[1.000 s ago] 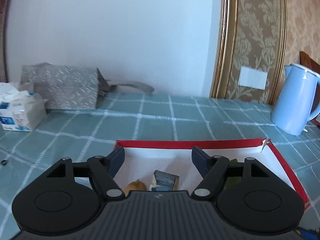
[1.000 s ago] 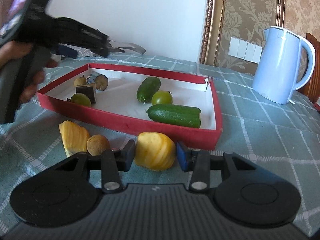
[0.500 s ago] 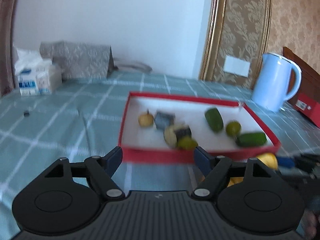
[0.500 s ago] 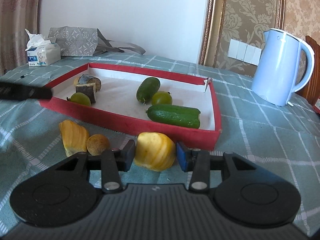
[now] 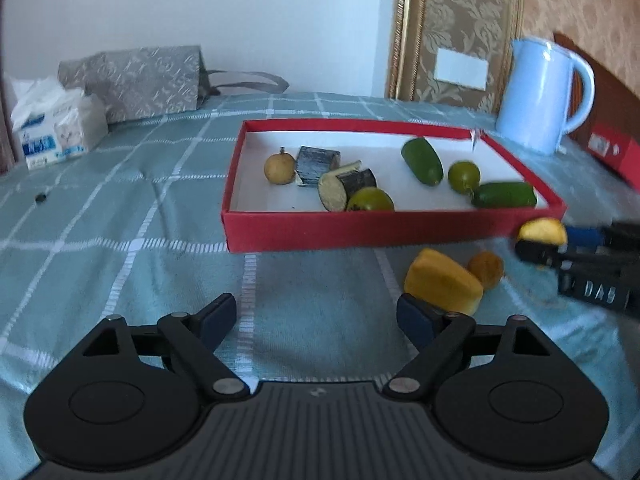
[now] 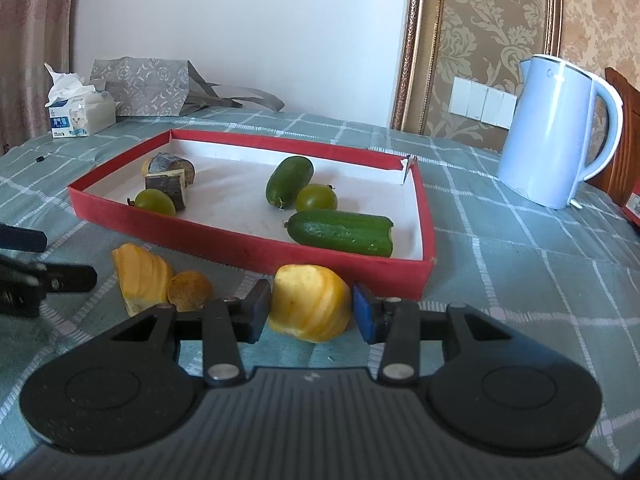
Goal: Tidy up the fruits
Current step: 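Pull the open left gripper back from the tray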
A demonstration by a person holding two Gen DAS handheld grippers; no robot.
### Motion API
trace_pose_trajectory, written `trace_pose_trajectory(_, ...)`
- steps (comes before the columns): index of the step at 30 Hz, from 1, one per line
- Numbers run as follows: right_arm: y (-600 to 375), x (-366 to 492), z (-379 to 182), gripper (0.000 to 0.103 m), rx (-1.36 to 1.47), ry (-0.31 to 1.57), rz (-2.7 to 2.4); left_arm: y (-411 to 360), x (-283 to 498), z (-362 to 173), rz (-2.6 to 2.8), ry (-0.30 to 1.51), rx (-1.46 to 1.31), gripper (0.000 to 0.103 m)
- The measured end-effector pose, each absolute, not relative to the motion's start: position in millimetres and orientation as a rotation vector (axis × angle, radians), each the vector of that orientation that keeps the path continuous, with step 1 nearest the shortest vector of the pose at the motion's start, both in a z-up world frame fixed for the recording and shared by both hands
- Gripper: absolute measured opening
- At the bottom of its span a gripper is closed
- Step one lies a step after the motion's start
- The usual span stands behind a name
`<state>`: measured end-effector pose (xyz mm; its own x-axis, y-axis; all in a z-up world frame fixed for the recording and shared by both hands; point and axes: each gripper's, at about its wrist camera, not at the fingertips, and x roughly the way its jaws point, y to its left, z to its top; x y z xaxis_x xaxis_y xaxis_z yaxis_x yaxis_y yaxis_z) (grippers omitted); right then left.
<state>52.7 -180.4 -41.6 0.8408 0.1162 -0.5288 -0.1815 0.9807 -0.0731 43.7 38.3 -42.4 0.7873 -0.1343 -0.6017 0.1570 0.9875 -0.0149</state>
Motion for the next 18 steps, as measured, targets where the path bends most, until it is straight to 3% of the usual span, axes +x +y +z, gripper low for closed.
trace_pose_trajectory(7,-182,54,-42,0.041,-0.118,0.553,0.151,34,44,-45,-0.183,0.651,0.059,0.102)
trace_pose_trajectory(18,-174,59,-24,0.041,-0.168,0.501,0.141,31,46,-46,-0.180,0.657,0.080,0.103)
